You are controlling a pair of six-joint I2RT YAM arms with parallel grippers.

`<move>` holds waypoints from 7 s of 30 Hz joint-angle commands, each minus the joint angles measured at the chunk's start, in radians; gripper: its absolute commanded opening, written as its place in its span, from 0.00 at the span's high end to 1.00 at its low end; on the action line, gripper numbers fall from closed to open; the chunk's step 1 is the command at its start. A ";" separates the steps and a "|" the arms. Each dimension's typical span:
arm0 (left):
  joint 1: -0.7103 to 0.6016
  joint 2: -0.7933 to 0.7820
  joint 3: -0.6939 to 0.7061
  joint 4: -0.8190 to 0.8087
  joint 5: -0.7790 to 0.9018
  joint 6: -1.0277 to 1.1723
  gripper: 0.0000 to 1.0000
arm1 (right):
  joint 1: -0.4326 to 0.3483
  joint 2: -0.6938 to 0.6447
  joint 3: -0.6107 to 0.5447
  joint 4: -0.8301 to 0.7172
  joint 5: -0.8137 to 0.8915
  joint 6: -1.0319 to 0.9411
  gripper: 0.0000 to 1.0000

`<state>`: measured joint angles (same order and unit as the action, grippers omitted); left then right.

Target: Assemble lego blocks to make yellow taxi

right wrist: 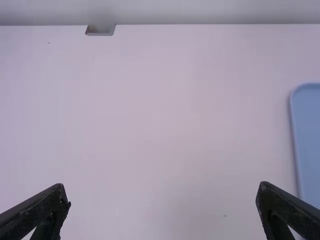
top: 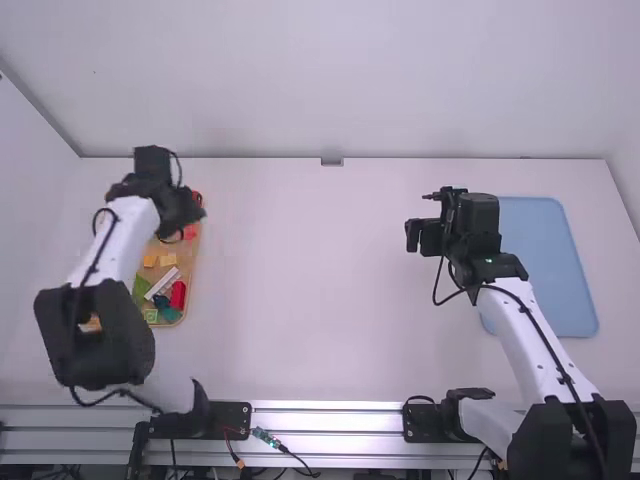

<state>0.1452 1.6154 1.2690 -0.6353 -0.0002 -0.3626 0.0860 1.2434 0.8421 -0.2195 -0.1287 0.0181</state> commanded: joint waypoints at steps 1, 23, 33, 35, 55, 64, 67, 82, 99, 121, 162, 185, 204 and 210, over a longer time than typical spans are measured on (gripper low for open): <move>-0.121 -0.088 -0.115 0.020 0.092 0.300 0.98 | 0.000 -0.005 0.022 0.002 -0.005 0.004 0.01; -0.761 0.106 -0.311 0.076 0.053 1.150 0.99 | -0.014 -0.005 0.022 -0.001 -0.005 0.004 0.01; -0.761 0.235 -0.196 0.013 -0.021 1.169 0.98 | -0.013 -0.005 0.022 0.001 -0.005 0.004 0.01; -0.760 0.250 -0.185 0.013 -0.016 1.192 0.96 | -0.014 -0.005 0.022 -0.002 -0.005 0.004 0.01; -0.761 0.295 -0.175 0.069 -0.012 1.263 0.01 | -0.014 -0.005 0.022 -0.006 -0.005 0.003 0.01; -0.736 0.190 -0.045 -0.161 0.071 1.378 0.01 | -0.014 -0.005 0.022 -0.006 -0.005 0.004 0.01; -0.726 0.132 0.055 -0.338 0.118 1.502 0.01 | -0.014 -0.005 0.022 -0.006 -0.005 0.004 0.01; -0.418 -0.048 0.291 -0.529 0.046 1.273 0.01 | -0.013 -0.005 0.022 0.002 -0.005 0.004 0.01; 0.240 0.063 0.216 -0.149 -0.167 0.572 0.01 | -0.014 -0.005 0.022 0.002 -0.006 0.004 0.01; 0.477 0.313 0.196 -0.062 0.177 0.871 0.37 | -0.014 -0.005 0.022 0.002 -0.006 0.005 0.01; 0.470 0.518 0.196 -0.001 0.165 0.843 0.48 | 0.024 -0.005 0.022 0.010 -0.005 0.001 0.01; 0.453 0.518 0.196 -0.032 0.076 0.761 0.55 | 0.026 -0.005 0.022 0.010 -0.005 0.001 0.01; 0.450 0.518 0.113 0.052 0.063 0.712 0.69 | 0.026 -0.005 0.022 0.011 -0.002 0.000 0.01; 0.450 0.518 0.153 -0.007 0.061 0.659 0.51 | 0.025 -0.005 0.022 0.011 -0.002 0.000 0.01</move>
<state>0.6037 2.1017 1.4181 -0.6254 0.0731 0.3267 0.1101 1.2434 0.8421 -0.2100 -0.1314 0.0200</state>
